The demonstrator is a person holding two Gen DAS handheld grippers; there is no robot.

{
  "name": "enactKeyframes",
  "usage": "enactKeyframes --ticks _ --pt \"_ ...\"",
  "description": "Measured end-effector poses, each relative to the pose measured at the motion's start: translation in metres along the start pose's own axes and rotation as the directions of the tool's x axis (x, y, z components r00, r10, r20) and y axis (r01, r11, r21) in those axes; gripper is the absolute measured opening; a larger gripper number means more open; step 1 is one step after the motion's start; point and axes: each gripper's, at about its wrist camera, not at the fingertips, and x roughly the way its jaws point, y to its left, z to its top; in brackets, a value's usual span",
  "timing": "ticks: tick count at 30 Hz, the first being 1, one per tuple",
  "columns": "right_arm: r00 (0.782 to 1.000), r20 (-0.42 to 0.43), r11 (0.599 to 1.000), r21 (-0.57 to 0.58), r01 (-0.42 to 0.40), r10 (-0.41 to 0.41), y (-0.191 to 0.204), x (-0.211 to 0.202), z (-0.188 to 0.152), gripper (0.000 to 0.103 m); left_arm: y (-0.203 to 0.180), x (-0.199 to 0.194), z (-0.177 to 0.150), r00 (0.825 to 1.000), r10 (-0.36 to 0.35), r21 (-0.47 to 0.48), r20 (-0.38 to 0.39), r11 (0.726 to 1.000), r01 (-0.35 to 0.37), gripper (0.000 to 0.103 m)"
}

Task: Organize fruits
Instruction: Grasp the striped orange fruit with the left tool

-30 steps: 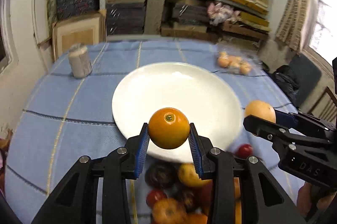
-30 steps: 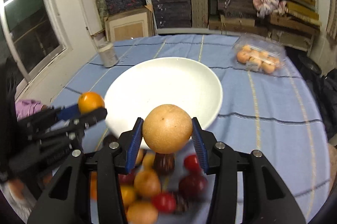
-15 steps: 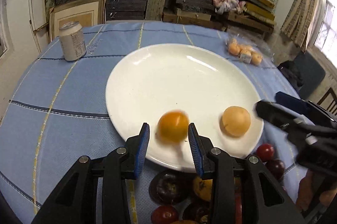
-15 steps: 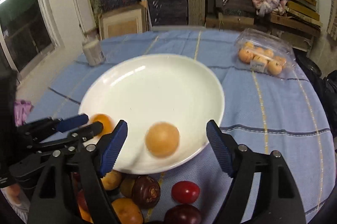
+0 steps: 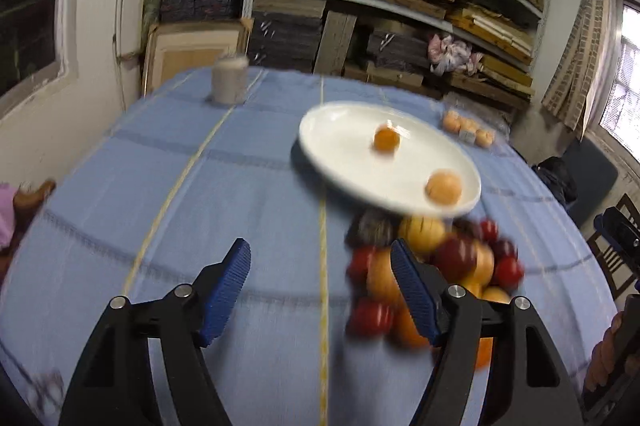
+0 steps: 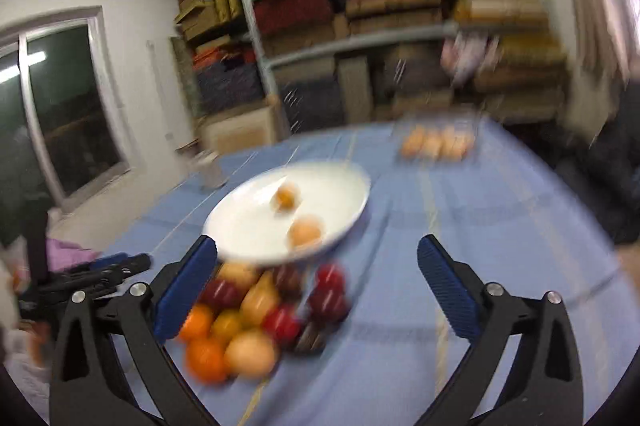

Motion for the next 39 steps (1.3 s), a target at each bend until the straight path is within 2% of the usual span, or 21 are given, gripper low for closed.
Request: enactKeyframes --ticks 2,5,10,15,18,23,25,29,31,32,35,39 --pt "1.0 -0.024 1.0 0.024 -0.012 0.013 -0.003 -0.003 -0.006 0.099 0.001 -0.003 -0.007 1.0 0.001 0.007 -0.01 1.0 0.0 0.073" --pt "1.0 -0.002 1.0 0.026 0.007 -0.007 -0.003 -0.009 -0.011 0.099 -0.003 -0.007 -0.01 1.0 0.015 0.036 0.011 0.999 -0.016 0.073" --pt "0.999 -0.034 0.999 0.004 0.037 -0.037 -0.001 -0.003 -0.017 0.099 -0.02 0.005 -0.01 0.999 0.041 0.114 0.003 0.993 -0.041 0.076" --pt "0.998 -0.042 0.999 -0.013 0.04 -0.041 0.002 0.0 -0.019 0.099 -0.037 0.018 -0.009 0.999 0.036 0.182 0.002 0.983 -0.035 0.076" --pt "0.998 -0.053 0.999 -0.012 0.042 -0.043 0.001 0.003 -0.018 0.099 -0.043 0.031 -0.008 0.999 0.025 0.204 -0.028 0.979 -0.018 0.076" --pt "0.997 -0.071 0.999 0.011 0.04 -0.039 -0.002 0.006 -0.019 0.099 -0.043 0.043 -0.004 0.999 0.002 0.19 -0.051 0.982 0.008 0.075" --pt "0.997 -0.074 0.999 0.02 0.038 -0.037 -0.004 0.006 -0.019 0.099 -0.04 0.047 -0.002 0.997 -0.026 0.169 -0.072 0.985 0.038 0.067" --pt "0.996 -0.083 0.999 0.022 0.039 -0.037 -0.004 0.007 -0.018 0.099 -0.039 0.054 0.0 0.992 -0.073 0.147 -0.098 0.985 0.087 0.057" --pt "0.996 -0.084 0.999 0.02 0.04 -0.039 -0.004 0.007 -0.019 0.099 -0.041 0.055 -0.001 0.991 -0.09 0.159 -0.101 0.982 0.105 0.044" --pt "0.996 -0.084 0.999 0.02 0.04 -0.038 -0.004 0.007 -0.019 0.099 -0.043 0.056 -0.001 0.991 -0.091 0.168 -0.1 0.98 0.107 0.042" --pt "0.995 -0.093 0.999 0.007 0.043 -0.042 -0.002 0.009 -0.02 0.099 -0.048 0.055 -0.003 0.993 -0.081 0.207 -0.089 0.973 0.098 0.041" --pt "0.992 -0.108 0.998 -0.028 0.058 -0.061 0.002 0.014 -0.022 0.099 -0.048 0.05 -0.004 0.994 -0.067 0.2 -0.082 0.976 0.082 0.04"
